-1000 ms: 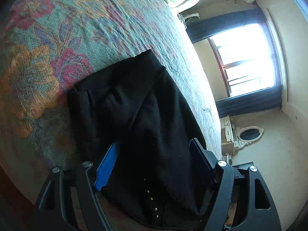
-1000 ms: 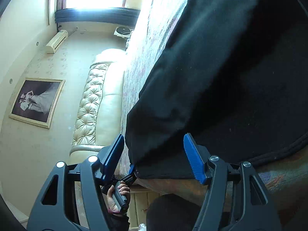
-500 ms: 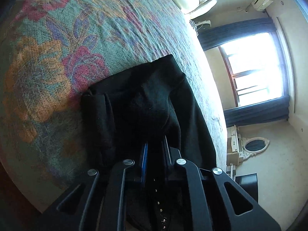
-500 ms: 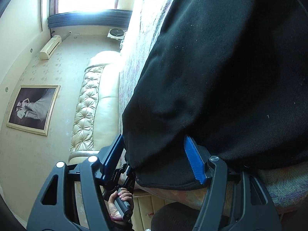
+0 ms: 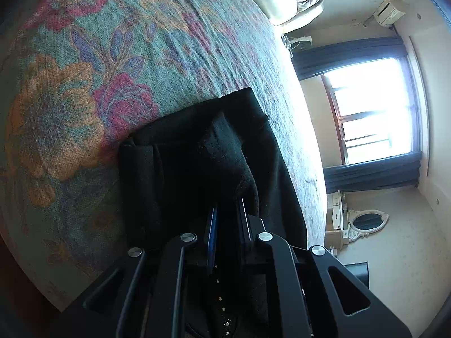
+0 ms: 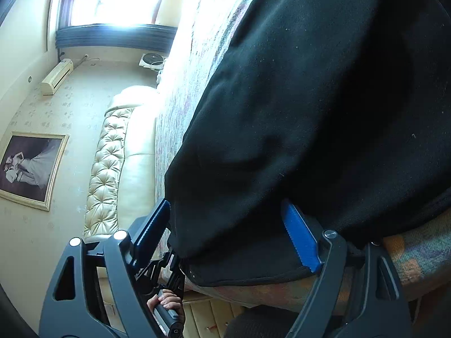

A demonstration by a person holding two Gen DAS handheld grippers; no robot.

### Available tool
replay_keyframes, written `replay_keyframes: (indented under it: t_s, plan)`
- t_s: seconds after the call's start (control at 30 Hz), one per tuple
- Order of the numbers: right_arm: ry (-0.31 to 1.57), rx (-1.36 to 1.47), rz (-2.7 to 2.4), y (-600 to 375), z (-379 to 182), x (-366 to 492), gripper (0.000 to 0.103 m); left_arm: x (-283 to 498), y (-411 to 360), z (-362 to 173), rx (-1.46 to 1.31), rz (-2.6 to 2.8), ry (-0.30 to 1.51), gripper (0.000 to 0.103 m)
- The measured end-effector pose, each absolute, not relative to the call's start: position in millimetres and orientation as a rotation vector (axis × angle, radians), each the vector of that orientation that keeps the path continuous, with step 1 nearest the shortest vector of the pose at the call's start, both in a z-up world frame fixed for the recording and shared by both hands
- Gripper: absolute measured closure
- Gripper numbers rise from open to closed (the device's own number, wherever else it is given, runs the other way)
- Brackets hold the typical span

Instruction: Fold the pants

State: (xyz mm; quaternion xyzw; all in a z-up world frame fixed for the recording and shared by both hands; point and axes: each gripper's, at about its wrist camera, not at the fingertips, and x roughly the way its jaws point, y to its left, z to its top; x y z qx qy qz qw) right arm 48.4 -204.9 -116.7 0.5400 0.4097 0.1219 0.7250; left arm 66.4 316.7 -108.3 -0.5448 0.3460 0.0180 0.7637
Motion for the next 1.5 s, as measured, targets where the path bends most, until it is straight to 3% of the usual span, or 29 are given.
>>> replay_keyframes:
  t_s: [0.03, 0.13, 0.2, 0.23, 0.37, 0.47, 0.53, 0.57, 0.93, 1.2, 1.37, 1.47, 1.5]
  plan:
    - [0.907, 1.187, 0.269, -203.9, -117.7, 50.9, 0.022, 64.9, 317.5, -110.9, -1.184, 0.048, 0.759, 0.091]
    - [0.926, 1.171, 0.244, -201.9, -119.4, 62.8, 0.039, 59.0, 322.6, -120.9, -1.192, 0.045, 0.774, 0.091]
    - [0.942, 1.156, 0.238, -202.7, -123.0, 67.7, 0.087, 58.4, 323.1, -122.7, -1.199, 0.048, 0.777, 0.09]
    - [0.953, 1.14, 0.24, -205.5, -124.8, 67.3, 0.096, 57.4, 323.2, -122.9, -1.203, 0.055, 0.777, 0.09]
    - [0.947, 1.16, 0.279, -210.5, -135.4, 62.9, 0.097, 57.5, 323.0, -123.4, -1.234, 0.061, 0.769, 0.085]
    - [0.944, 1.153, 0.288, -209.2, -135.0, 61.1, 0.096, 61.9, 319.5, -118.5, -1.321, 0.02, 0.706, 0.058]
    - [0.944, 1.156, 0.293, -209.2, -136.3, 62.4, 0.097, 67.4, 322.1, -111.5, -1.358, 0.005, 0.648, 0.033]
    - [0.942, 1.155, 0.294, -209.3, -136.4, 62.3, 0.097, 70.1, 320.9, -107.8, -1.347, 0.005, 0.646, 0.032]
    - [0.785, 1.175, 0.445, -216.2, -97.9, 70.6, 0.096, 61.1, 308.2, -97.7, -1.304, 0.0, 0.611, 0.034]
    - [0.761, 1.208, 0.48, -218.5, -92.3, 78.8, 0.096, 36.4, 288.2, -104.8, -1.373, 0.093, 0.584, 0.032]
    - [0.763, 1.202, 0.491, -220.7, -91.0, 79.1, 0.096, 63.0, 305.0, -108.2, -1.386, 0.139, 0.571, 0.033]
    - [0.778, 1.21, 0.484, -222.4, -95.6, 76.5, 0.096, 66.3, 304.8, -108.1, -1.325, 0.15, 0.625, 0.066]
    - [0.783, 1.209, 0.481, -221.7, -96.9, 76.0, 0.096, 67.4, 304.3, -111.8, -1.316, 0.142, 0.647, 0.083]
